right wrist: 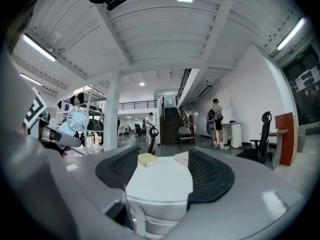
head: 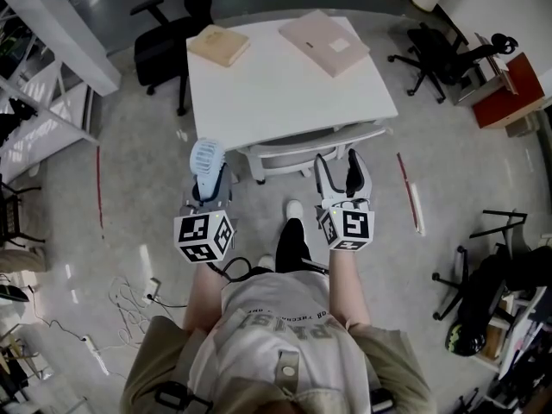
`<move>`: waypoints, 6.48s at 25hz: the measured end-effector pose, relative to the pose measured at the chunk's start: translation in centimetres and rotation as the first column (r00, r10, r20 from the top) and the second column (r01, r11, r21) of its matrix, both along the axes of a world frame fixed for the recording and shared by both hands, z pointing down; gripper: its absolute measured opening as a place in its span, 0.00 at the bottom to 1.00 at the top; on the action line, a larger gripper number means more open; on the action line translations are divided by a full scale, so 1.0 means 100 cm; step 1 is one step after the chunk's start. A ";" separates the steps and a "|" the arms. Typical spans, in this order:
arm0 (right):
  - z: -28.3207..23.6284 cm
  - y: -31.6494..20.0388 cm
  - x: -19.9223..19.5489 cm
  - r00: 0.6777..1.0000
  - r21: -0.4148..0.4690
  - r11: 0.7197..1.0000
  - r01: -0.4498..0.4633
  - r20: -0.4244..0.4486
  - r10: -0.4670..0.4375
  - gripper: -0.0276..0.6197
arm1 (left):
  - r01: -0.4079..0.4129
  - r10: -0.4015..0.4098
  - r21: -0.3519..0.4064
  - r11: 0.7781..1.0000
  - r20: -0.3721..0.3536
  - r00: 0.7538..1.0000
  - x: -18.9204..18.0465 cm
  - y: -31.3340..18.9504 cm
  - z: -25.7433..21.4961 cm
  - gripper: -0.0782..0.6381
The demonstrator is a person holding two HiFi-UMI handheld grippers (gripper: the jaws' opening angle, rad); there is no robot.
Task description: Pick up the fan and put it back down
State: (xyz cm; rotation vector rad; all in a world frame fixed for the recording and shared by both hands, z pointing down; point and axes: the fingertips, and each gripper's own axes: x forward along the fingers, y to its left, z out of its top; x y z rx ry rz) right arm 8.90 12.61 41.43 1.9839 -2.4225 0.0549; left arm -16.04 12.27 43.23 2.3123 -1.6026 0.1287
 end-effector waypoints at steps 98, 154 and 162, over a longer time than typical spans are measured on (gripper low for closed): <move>0.128 -0.190 -0.068 0.235 -0.619 0.221 0.753 -0.061 -0.970 0.61 | -0.701 0.881 -0.541 0.464 0.364 0.302 0.174 -0.191 0.157 0.25; 0.137 -0.224 -0.086 0.299 -0.257 0.164 0.953 0.686 -0.664 0.33 | -0.657 0.653 -0.400 0.639 0.733 0.188 0.149 -0.228 0.158 0.54; 0.137 -0.230 -0.080 0.268 -0.198 0.183 0.963 0.780 -0.565 0.33 | -0.655 0.643 -0.401 0.641 0.746 0.173 0.140 -0.227 0.160 0.54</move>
